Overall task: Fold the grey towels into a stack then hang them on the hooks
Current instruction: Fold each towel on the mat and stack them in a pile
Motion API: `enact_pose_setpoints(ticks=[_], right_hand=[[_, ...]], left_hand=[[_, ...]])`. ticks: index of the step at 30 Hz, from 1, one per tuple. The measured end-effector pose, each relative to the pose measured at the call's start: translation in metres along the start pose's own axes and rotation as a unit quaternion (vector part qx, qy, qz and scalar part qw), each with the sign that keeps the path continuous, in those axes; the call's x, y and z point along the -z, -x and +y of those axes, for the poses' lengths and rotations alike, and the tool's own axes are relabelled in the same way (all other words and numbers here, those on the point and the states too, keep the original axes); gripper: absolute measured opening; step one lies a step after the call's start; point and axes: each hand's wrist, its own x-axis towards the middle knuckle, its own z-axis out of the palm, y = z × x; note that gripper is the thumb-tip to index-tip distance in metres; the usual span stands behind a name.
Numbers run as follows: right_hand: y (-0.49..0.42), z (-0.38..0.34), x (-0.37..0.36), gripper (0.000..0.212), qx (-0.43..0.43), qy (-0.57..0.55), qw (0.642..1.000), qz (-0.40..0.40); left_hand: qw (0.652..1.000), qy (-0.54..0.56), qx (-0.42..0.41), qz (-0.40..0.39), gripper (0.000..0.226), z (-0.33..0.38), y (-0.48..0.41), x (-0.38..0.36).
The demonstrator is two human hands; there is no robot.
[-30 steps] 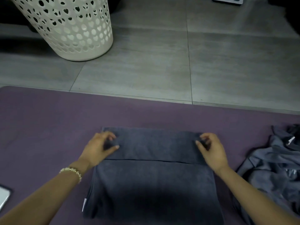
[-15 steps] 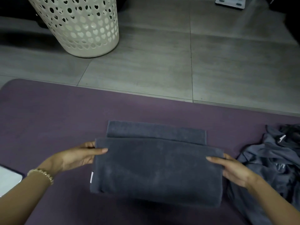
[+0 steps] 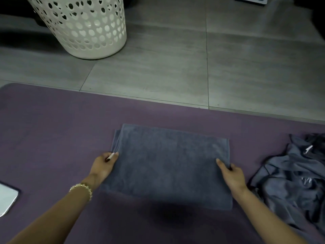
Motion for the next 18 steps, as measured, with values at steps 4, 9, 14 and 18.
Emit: enact_pose_setpoints(ticks=[4, 9, 14, 18], right_hand=[[0.017, 0.013, -0.005, 0.030, 0.117, 0.009, 0.990, 0.076], [0.020, 0.023, -0.006, 0.031, 0.134, 0.067, 0.987, 0.062], [-0.003, 0.001, -0.006, 0.041, 0.090, 0.036, 0.995, 0.037], [-0.020, -0.010, -0.011, 0.023, 0.118, 0.014, 0.992, 0.035]], left_hand=[[0.989, 0.054, -0.097, 0.102, 0.022, 0.000, 0.024, -0.002], [0.989, 0.014, -0.092, 0.112, 0.018, -0.032, 0.042, 0.001], [0.999, -0.016, -0.005, 0.041, 0.032, -0.004, 0.017, 0.003], [0.999, 0.032, -0.001, 0.024, 0.026, 0.024, -0.009, -0.002]])
